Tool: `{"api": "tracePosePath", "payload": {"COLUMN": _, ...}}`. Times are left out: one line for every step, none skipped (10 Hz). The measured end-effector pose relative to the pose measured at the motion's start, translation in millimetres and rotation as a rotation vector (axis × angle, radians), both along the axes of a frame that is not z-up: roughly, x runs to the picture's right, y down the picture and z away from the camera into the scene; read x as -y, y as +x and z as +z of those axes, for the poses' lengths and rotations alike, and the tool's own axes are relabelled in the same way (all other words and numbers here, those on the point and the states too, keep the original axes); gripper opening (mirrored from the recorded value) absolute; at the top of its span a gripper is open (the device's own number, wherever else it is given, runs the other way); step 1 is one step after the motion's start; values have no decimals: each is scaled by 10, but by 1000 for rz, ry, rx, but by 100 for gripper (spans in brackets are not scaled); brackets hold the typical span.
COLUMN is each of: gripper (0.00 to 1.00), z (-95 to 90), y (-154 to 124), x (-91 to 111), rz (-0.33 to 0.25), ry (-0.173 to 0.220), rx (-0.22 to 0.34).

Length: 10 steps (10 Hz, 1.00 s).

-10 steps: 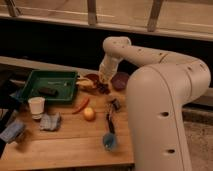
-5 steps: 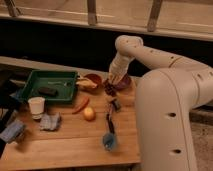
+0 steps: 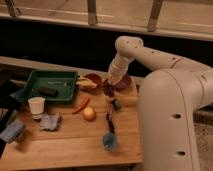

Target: Place grapes in purple bowl

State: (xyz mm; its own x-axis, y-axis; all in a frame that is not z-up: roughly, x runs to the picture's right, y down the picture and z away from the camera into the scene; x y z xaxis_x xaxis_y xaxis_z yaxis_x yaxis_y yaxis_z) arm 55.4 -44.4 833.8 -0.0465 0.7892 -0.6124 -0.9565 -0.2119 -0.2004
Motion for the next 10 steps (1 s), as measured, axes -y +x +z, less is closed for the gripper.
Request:
{"api": "tracePosePath", "payload": {"gripper": 0, "z": 17, "y": 57, "x": 20, "rz": -10, "ry": 40, "rx": -58}}
{"api": "tracePosePath", "payload": {"gripper": 0, "z": 37, "y": 117, "x": 69, "rz": -22, "ry": 74, "rx": -111}}
{"api": "tracePosePath", "payload": {"gripper": 0, "z": 86, "y": 182, "x": 156, "rz": -28, "ry": 104, "rx": -155}}
{"api": "tracePosePath", "payload": {"gripper": 0, "z": 147, "y": 317, "x": 270, "rz": -31, "ry": 130, "rx": -197}}
{"api": "tracePosePath", "payload": {"gripper": 0, "z": 208, "y": 473, "x": 390, "rz": -29, "ry": 152, "rx": -238}}
{"api": "tracePosePath", "payload": {"gripper": 0, "z": 236, "y": 551, "x": 469, "rz": -28, "ry": 168, "rx": -264}}
{"api": "tracePosePath", "payload": {"gripper": 0, "z": 250, "y": 603, "x": 534, "rz": -28, "ry": 181, "rx": -286}}
{"api": "tracePosePath", "payload": {"gripper": 0, "z": 271, "y": 645, "x": 596, "rz": -27, "ry": 193, "rx": -307}}
{"api": "tracePosePath", "payload": {"gripper": 0, "z": 286, "y": 717, "x": 658, "rz": -18, "ry": 205, "rx": -327}}
{"api": "tracePosePath", "payload": {"gripper": 0, "z": 296, "y": 760, "x": 686, "rz": -10, "ry": 211, "rx": -334}}
